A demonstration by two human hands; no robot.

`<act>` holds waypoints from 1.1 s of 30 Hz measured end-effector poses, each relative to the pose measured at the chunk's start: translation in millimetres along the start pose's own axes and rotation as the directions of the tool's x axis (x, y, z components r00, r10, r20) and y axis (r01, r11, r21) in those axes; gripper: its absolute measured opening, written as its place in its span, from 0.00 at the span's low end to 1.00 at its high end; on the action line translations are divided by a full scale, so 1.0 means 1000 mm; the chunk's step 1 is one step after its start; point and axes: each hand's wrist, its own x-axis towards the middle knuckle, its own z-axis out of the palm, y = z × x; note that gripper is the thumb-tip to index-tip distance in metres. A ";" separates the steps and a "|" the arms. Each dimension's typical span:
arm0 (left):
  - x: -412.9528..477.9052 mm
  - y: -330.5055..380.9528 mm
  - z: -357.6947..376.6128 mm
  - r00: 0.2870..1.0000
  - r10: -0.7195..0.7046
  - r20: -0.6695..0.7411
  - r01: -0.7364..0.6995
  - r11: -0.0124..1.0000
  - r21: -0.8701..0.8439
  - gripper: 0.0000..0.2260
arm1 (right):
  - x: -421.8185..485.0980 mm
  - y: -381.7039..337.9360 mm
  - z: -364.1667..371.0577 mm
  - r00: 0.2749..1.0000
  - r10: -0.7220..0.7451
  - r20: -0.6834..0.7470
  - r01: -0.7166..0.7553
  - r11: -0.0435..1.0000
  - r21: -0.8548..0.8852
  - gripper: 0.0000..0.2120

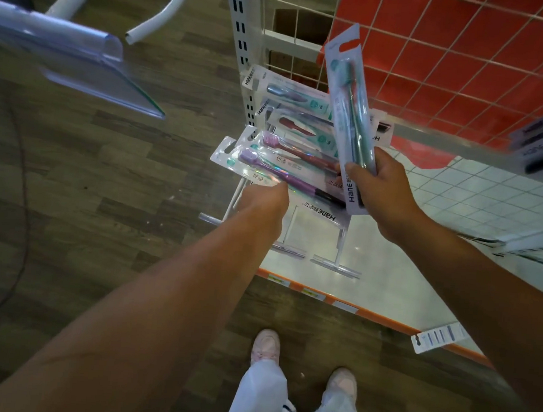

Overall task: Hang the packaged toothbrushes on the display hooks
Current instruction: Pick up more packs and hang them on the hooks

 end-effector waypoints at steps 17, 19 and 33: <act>-0.085 0.002 -0.023 0.870 0.456 0.190 -0.441 0.890 -0.117 0.10 | -0.076 -0.037 -0.009 0.997 0.070 0.042 -0.079 0.966 0.245 0.09; -0.101 0.005 -0.024 0.855 0.480 0.198 -0.464 0.877 -0.121 0.07 | -0.089 -0.044 -0.016 0.995 0.096 0.041 -0.104 0.959 0.265 0.08; -0.208 0.051 -0.012 0.839 0.454 0.301 -0.395 0.887 -0.238 0.09 | -0.143 -0.107 -0.076 0.985 0.128 -0.114 -0.068 0.903 0.424 0.07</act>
